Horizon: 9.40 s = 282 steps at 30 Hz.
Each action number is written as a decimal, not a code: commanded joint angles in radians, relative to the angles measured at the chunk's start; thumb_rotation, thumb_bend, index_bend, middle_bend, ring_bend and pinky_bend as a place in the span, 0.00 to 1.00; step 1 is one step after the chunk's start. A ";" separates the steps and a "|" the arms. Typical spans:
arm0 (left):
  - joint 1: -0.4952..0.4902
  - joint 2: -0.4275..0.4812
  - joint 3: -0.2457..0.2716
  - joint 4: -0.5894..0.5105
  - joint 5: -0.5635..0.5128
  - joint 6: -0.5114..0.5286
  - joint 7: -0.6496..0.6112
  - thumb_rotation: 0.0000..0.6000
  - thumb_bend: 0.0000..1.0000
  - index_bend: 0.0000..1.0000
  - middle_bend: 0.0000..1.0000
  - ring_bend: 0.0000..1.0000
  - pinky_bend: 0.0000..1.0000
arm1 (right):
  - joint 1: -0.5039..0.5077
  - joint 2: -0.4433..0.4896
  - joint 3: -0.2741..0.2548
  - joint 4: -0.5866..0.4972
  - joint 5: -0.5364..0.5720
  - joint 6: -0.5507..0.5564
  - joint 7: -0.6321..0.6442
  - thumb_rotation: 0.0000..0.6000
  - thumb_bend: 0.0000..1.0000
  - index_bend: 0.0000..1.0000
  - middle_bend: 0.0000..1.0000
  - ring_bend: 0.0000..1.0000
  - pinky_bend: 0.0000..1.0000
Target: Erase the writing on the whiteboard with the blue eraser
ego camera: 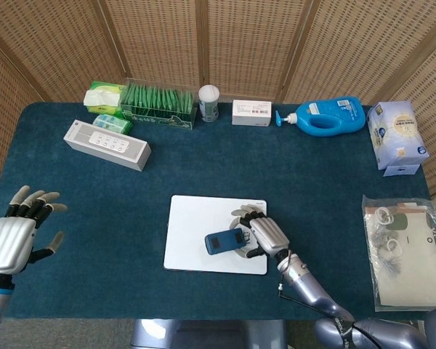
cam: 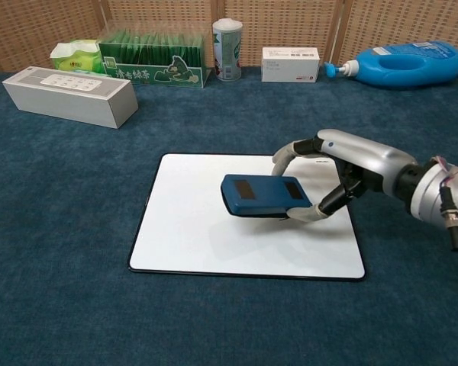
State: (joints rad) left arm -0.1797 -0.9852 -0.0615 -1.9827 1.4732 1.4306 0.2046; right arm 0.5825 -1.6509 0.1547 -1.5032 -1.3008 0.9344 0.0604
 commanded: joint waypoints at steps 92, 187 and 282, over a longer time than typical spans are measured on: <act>0.041 0.045 -0.001 -0.036 0.064 0.061 0.001 1.00 0.44 0.32 0.22 0.17 0.00 | -0.016 -0.028 -0.051 0.153 -0.015 0.057 -0.027 1.00 0.25 0.75 0.08 0.00 0.00; 0.061 0.057 -0.004 -0.022 0.065 0.086 -0.003 1.00 0.44 0.32 0.21 0.16 0.00 | 0.076 -0.135 0.018 0.130 0.069 -0.024 -0.110 1.00 0.24 0.74 0.08 0.00 0.00; 0.047 0.039 -0.019 -0.033 0.048 0.072 0.036 1.00 0.44 0.32 0.20 0.16 0.00 | 0.023 -0.023 0.002 0.062 0.104 0.018 -0.104 1.00 0.24 0.74 0.09 0.00 0.00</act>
State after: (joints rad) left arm -0.1326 -0.9468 -0.0804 -2.0157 1.5212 1.5030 0.2409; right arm 0.6038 -1.6683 0.1614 -1.4453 -1.1989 0.9546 -0.0389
